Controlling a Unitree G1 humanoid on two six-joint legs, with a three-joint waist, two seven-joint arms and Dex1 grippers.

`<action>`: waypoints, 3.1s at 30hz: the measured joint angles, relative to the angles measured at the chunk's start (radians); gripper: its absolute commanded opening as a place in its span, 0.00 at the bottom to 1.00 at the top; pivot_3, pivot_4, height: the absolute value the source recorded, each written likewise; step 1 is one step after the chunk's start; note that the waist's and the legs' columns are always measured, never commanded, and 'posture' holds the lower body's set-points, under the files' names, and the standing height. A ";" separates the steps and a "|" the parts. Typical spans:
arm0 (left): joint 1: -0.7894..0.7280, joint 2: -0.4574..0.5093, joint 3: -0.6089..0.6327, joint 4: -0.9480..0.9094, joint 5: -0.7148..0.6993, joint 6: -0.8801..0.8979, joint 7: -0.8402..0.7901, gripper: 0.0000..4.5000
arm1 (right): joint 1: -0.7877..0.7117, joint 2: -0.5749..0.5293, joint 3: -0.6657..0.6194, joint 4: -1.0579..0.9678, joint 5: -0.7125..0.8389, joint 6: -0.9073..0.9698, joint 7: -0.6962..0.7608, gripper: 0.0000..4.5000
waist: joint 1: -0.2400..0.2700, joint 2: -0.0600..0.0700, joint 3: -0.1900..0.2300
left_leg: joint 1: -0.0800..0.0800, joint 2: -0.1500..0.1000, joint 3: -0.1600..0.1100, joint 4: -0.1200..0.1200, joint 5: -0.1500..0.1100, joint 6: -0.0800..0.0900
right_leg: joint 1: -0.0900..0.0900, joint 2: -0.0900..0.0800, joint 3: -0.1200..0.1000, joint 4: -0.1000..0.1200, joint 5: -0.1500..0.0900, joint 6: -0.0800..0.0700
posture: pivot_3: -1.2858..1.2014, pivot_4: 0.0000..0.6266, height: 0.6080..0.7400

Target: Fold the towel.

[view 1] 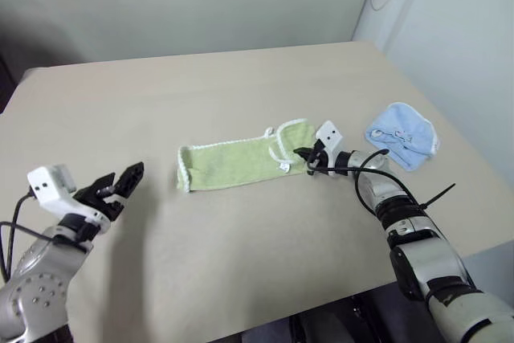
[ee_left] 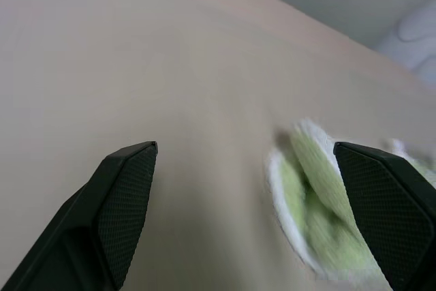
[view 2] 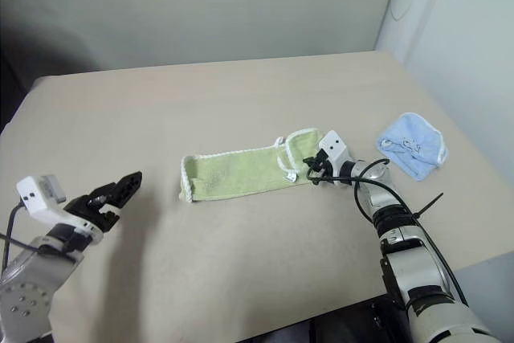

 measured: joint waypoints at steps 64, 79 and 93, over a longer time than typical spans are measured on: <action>-0.532 0.041 -0.267 0.277 0.073 0.022 0.020 0.02 | 0.022 -0.001 -0.128 -0.236 0.093 0.069 -0.083 0.00 | 0.024 0.002 0.001 | 0.007 -0.001 -0.001 -0.003 0.000 -0.002 | 0.003 0.004 0.017 -0.003 0.001 0.000 | 0.52 0.24 1.00; -1.018 -0.173 -0.843 0.612 0.422 0.058 -0.189 0.02 | -0.033 -0.028 -0.266 -0.102 0.093 -0.009 -0.345 0.00 | 0.021 0.001 0.002 | -0.002 -0.003 0.001 0.004 0.000 -0.002 | -0.012 0.002 0.025 -0.007 0.008 0.012 | 0.52 0.24 1.00; -1.030 -0.313 -0.782 0.741 0.516 0.050 -0.268 0.37 | 0.028 -0.040 -0.284 -0.164 0.092 -0.004 -0.382 0.00 | 0.017 0.001 0.002 | -0.003 -0.003 0.001 0.007 -0.002 0.000 | -0.013 0.002 0.029 -0.007 0.010 0.016 | 0.52 0.24 1.00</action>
